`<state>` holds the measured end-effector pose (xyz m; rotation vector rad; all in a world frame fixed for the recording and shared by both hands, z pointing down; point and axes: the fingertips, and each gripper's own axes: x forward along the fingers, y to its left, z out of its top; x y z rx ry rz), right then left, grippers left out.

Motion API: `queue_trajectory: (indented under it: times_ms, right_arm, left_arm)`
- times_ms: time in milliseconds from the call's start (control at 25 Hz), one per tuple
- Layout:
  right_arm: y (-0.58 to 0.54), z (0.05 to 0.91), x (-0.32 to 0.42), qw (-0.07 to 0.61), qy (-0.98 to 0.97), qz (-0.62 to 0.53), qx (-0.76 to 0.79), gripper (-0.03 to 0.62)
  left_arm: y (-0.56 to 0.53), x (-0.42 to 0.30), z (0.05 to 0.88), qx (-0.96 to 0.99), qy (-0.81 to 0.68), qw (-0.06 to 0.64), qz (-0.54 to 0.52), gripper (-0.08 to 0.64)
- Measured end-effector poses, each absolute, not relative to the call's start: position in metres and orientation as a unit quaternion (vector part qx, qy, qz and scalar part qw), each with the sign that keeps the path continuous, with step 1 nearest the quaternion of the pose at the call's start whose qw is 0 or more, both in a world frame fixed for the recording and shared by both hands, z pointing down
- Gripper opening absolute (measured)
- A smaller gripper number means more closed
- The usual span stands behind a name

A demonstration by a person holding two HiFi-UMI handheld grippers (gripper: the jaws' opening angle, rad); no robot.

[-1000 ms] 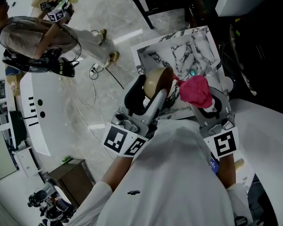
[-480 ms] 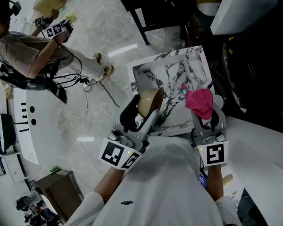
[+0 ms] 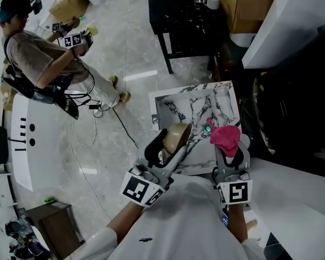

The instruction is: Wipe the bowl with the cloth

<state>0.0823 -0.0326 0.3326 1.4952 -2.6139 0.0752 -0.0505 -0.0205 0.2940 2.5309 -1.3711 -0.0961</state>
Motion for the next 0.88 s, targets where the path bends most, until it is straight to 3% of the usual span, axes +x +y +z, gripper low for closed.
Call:
queue_trajectory:
  times_ms: [880]
  right_arm:
    - [-0.038,0.338,0.049,0.069,-0.838,0.073,0.536,0.146]
  left_arm:
    - [-0.018,-0.073,0.307,0.858,-0.495,0.134,-0.026,0.268]
